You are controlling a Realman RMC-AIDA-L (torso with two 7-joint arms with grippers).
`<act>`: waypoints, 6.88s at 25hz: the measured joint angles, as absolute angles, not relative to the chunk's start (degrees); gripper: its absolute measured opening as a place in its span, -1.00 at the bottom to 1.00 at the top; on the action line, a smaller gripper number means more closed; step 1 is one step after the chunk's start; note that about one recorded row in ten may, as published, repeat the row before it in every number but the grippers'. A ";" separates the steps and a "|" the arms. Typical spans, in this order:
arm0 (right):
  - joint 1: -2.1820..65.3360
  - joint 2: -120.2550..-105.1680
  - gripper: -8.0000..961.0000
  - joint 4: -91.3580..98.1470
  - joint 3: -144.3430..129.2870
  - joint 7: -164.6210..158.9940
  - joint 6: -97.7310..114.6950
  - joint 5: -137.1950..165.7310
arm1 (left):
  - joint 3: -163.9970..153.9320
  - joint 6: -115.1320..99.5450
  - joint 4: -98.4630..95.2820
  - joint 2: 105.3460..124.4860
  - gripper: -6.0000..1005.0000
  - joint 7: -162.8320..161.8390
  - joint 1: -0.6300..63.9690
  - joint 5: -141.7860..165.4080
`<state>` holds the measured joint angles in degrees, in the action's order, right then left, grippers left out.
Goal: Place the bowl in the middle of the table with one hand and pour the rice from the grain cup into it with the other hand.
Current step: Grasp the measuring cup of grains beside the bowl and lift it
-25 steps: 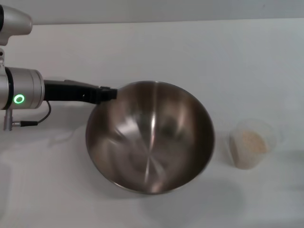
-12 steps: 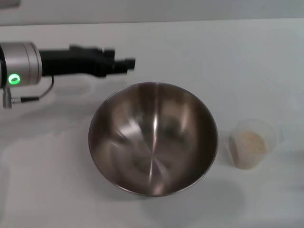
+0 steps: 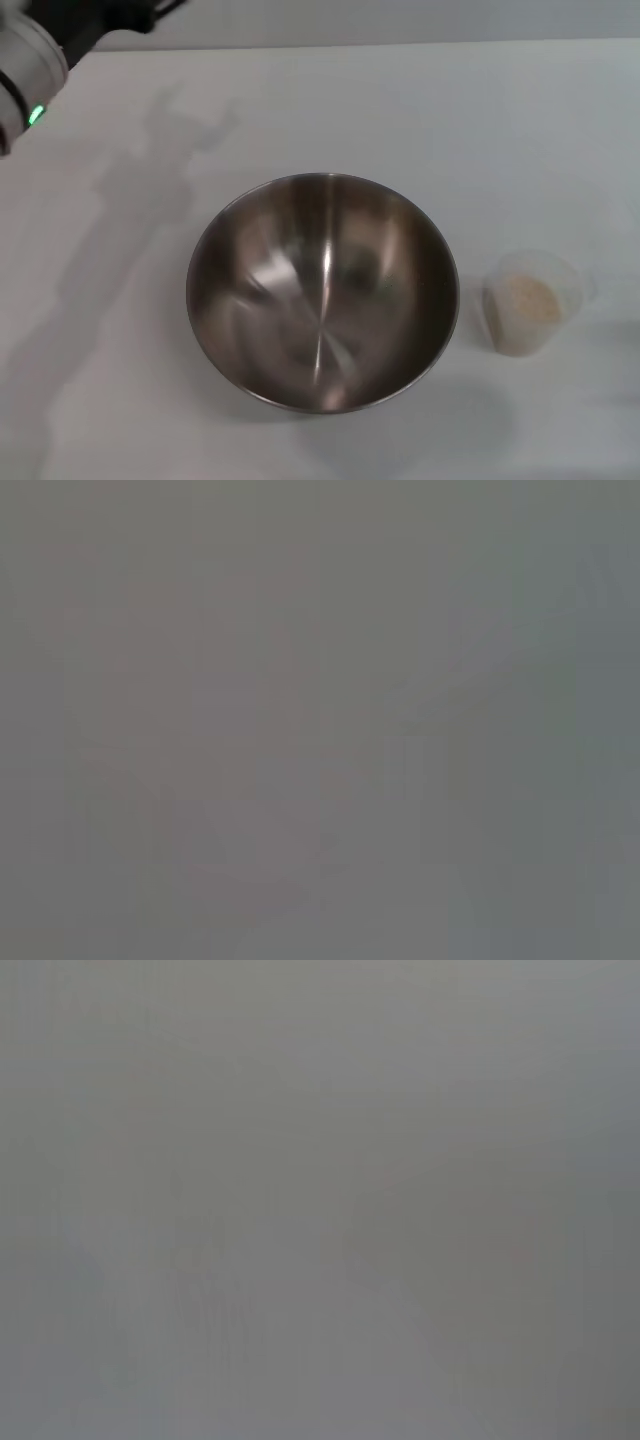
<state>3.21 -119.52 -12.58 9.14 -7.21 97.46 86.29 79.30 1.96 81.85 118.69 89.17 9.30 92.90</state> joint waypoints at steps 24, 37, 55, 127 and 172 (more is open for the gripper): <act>-1.60 -119.45 0.66 -11.81 -9.29 -1.44 108.14 86.67 | 60.39 -73.32 25.26 118.74 0.69 11.07 15.23 131.45; -4.66 -119.43 0.66 -11.37 -13.03 -1.36 98.82 86.61 | 60.48 -72.36 22.57 118.81 0.69 10.00 16.10 131.28; -0.94 -119.43 0.66 -11.69 -14.15 -1.23 93.03 86.66 | 60.51 -72.53 22.73 118.82 0.69 9.76 15.90 131.27; 6.41 -119.55 0.66 -12.74 -13.53 -1.38 85.38 86.21 | 57.21 -72.16 21.36 118.82 0.69 7.64 14.57 131.75; 6.16 -119.73 -0.97 -12.82 -11.41 1.77 89.82 86.04 | 56.85 -71.63 20.72 118.82 0.69 7.65 14.65 131.75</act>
